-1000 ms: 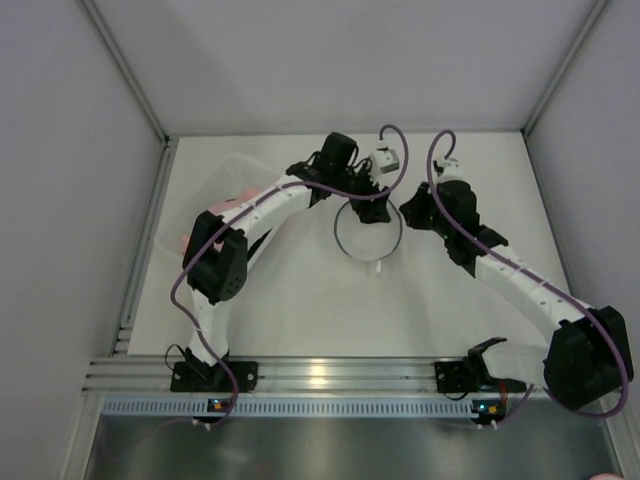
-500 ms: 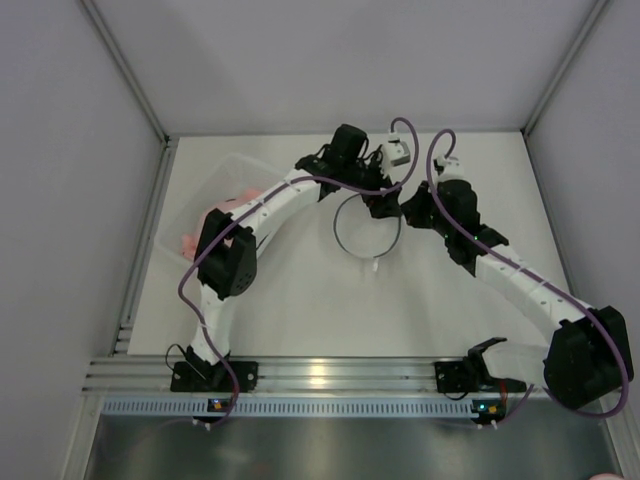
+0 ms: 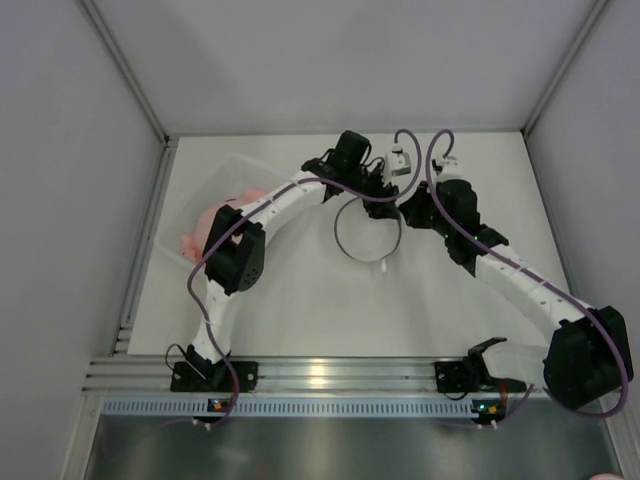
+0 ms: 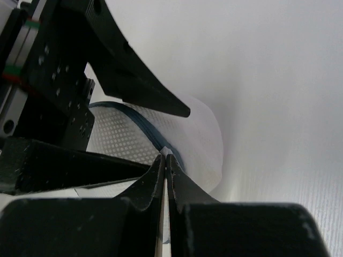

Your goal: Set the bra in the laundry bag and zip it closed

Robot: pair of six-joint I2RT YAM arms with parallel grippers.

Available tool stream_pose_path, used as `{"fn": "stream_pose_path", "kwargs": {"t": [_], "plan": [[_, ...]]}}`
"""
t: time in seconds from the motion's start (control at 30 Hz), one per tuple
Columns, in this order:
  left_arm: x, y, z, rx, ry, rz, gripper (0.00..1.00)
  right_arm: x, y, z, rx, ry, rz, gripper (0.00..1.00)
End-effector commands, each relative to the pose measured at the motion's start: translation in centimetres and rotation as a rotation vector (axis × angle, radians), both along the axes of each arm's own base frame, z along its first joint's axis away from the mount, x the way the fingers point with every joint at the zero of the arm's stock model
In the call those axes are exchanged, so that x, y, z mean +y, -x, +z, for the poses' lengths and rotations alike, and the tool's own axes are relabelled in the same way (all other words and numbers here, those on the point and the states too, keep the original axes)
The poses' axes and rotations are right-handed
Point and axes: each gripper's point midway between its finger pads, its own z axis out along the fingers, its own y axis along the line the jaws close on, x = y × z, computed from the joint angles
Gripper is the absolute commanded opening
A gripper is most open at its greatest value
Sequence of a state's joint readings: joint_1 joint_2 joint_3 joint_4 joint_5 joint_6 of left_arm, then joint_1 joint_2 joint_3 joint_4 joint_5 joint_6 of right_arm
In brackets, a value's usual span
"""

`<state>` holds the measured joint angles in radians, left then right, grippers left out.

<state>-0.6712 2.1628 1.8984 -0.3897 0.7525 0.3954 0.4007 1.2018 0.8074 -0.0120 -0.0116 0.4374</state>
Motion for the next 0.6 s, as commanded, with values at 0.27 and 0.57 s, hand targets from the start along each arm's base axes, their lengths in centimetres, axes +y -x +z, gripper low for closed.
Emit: {"fn": "stream_pose_path", "kwargs": {"t": [0.27,0.57], "plan": [[1.0,1.6,3.0,-0.039,0.039,-0.049,0.21,-0.7,-1.8,3.2,-0.078,-0.012,-0.064,0.0],[2.4,2.0,5.4,-0.009,0.072,0.047,0.0,-2.1,-1.2,1.6,-0.03,0.0,-0.14,0.0]]}}
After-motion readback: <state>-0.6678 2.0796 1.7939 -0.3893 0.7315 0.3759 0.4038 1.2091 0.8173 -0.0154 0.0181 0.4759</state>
